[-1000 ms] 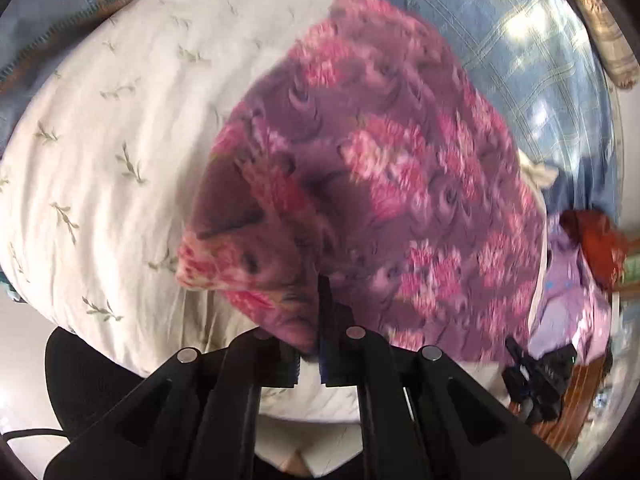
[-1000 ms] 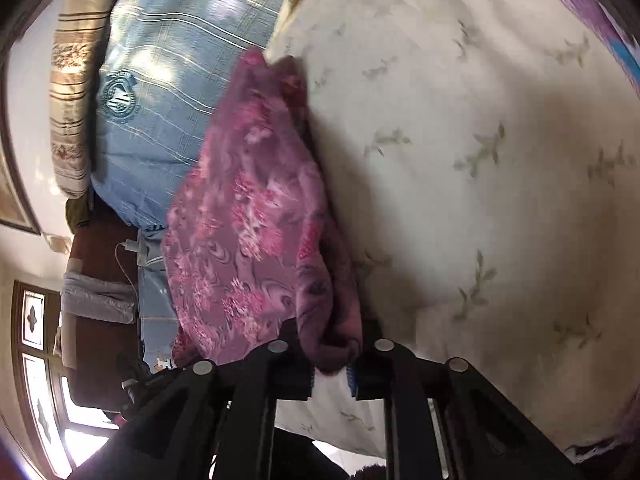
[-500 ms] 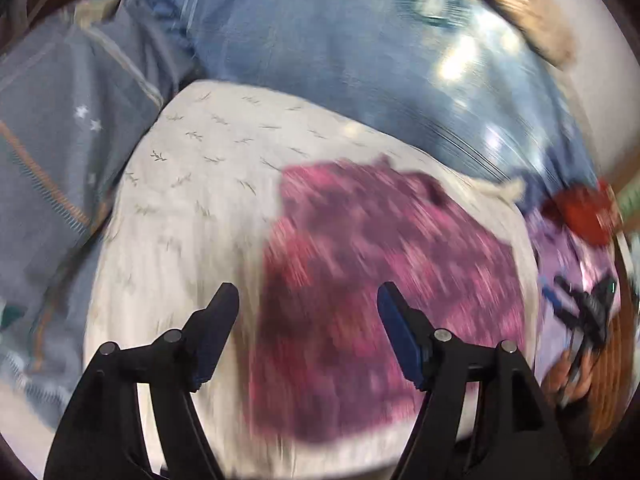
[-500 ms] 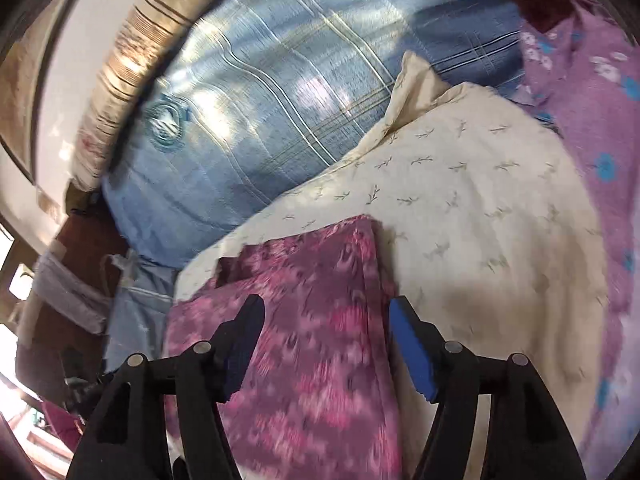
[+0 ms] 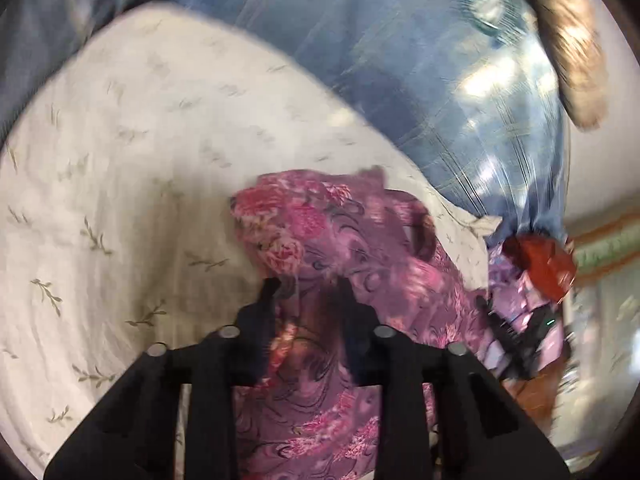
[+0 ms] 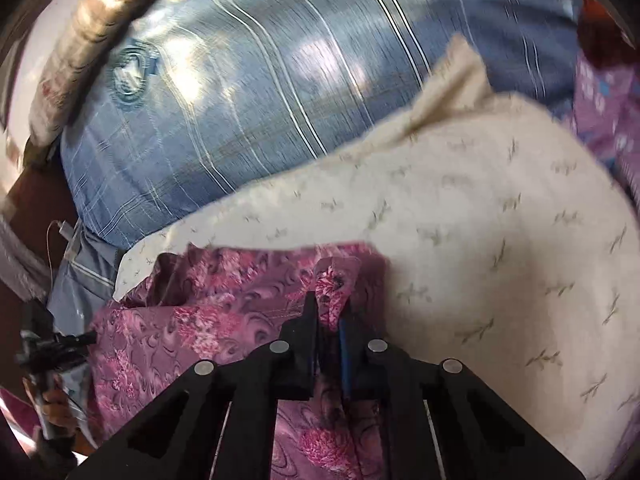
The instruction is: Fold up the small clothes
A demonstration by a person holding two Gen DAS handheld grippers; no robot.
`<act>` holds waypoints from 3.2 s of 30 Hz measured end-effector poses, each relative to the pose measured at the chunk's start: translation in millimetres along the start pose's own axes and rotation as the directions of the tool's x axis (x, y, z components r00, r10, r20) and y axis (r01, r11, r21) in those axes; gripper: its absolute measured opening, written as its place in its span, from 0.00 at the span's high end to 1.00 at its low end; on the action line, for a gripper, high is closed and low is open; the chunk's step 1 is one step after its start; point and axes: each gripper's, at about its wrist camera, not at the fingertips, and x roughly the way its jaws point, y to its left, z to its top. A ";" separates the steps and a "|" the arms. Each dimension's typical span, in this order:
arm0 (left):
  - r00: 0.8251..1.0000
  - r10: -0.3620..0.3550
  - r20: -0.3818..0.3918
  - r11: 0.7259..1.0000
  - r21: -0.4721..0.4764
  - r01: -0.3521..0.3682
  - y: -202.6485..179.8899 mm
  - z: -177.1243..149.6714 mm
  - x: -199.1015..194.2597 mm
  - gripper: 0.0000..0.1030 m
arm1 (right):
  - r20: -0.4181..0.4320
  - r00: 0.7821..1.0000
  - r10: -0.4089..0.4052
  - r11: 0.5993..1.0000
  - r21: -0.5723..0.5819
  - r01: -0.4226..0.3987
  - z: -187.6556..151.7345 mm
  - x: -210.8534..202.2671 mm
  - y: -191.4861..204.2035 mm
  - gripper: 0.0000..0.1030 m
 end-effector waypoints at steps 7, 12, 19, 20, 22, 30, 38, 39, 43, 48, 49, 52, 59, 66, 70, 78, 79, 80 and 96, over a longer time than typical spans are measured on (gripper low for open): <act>0.991 0.013 0.135 0.996 0.087 -0.025 -42.5 23.2 -21.9 0.95 | 0.162 0.984 0.066 0.998 -0.019 -0.064 41.4 -44.8 17.0 0.93; 0.979 0.073 0.192 0.996 0.041 -0.083 -32.6 61.7 -9.9 0.95 | 0.196 0.978 0.073 0.992 0.087 -0.091 64.7 -26.7 -2.0 0.93; 0.961 0.277 -0.015 0.959 -0.058 -0.278 16.4 84.3 66.4 0.94 | -0.093 0.992 -0.080 0.981 0.169 0.095 41.7 73.9 -37.1 0.86; 0.969 0.248 -0.015 0.965 -0.082 -0.249 19.7 85.9 61.2 0.94 | -0.101 0.992 -0.080 0.978 0.183 0.097 40.9 72.8 -38.5 0.84; 0.973 0.227 0.038 0.970 -0.099 -0.222 17.1 85.7 37.0 0.94 | -0.027 0.993 -0.118 0.980 0.158 0.121 43.7 46.6 -33.3 0.82; 0.976 0.163 0.142 0.971 0.149 -0.184 -50.4 9.6 -38.1 0.58 | 0.057 0.996 0.061 0.997 -0.047 -0.059 1.5 -61.1 20.8 0.56; 0.946 0.322 0.035 0.920 0.225 -0.321 -31.4 -59.6 37.4 0.48 | -0.140 0.990 -0.034 0.998 -0.056 0.027 -78.7 -28.0 -1.7 0.43; 0.939 0.342 0.038 0.911 0.230 -0.342 -38.9 -57.4 27.9 0.49 | -0.151 0.987 -0.062 0.998 -0.042 0.056 -75.4 -36.3 -2.4 0.42; 0.972 0.217 0.092 0.958 0.172 -0.230 -41.7 -54.1 -26.6 0.48 | -0.054 0.998 0.018 1.000 0.025 -0.017 -72.1 -86.5 -11.8 0.34; 0.994 0.093 0.050 0.996 0.004 -0.094 -3.4 -80.7 -55.1 0.45 | -0.127 0.990 0.060 0.995 0.082 -0.049 -100.1 -75.0 -24.8 0.30; 0.995 0.092 0.034 0.996 -0.015 -0.092 1.6 -86.9 -50.3 0.45 | -0.142 0.988 0.061 0.995 0.081 -0.050 -108.7 -69.9 -21.7 0.31; 0.997 0.063 -0.033 0.991 -0.116 -0.066 24.1 -100.9 -32.0 0.45 | -0.142 0.989 0.040 0.998 0.061 -0.031 -123.5 -55.2 -13.2 0.47; 0.999 0.021 -0.041 0.954 -0.298 -0.032 49.4 -104.4 -19.8 0.68 | -0.091 0.996 0.025 0.997 -0.076 -0.032 -110.9 -88.2 6.5 0.94; 0.995 0.096 -0.034 0.966 -0.239 -0.101 49.3 -111.4 -27.8 0.81 | -0.159 0.984 -0.078 0.997 -0.007 0.078 -118.6 -73.7 -17.4 0.76; 1.000 0.025 -0.002 0.983 -0.184 -0.025 31.2 -112.8 -40.2 0.80 | -0.036 0.998 -0.049 0.998 0.027 0.050 -100.1 -112.1 -7.4 0.73; 0.997 0.074 -0.018 0.979 -0.188 -0.076 30.2 -100.9 -6.3 0.65 | -0.115 0.974 0.195 0.975 -0.080 -0.205 -102.4 -61.2 82.2 0.72; 0.997 0.072 -0.015 0.979 -0.192 -0.074 34.5 -101.6 -8.2 0.67 | -0.157 0.966 0.204 0.972 -0.081 -0.219 -109.7 -42.9 89.3 0.72; 0.998 0.068 -0.017 0.979 -0.192 -0.070 37.9 -102.6 -10.2 0.70 | -0.215 0.961 0.176 0.977 -0.078 -0.196 -119.3 -22.1 91.9 0.74; 0.974 0.224 0.014 0.950 -0.224 -0.216 60.4 -90.2 -21.5 0.63 | -0.375 0.867 0.328 0.928 -0.046 -0.370 -159.3 11.2 135.4 0.71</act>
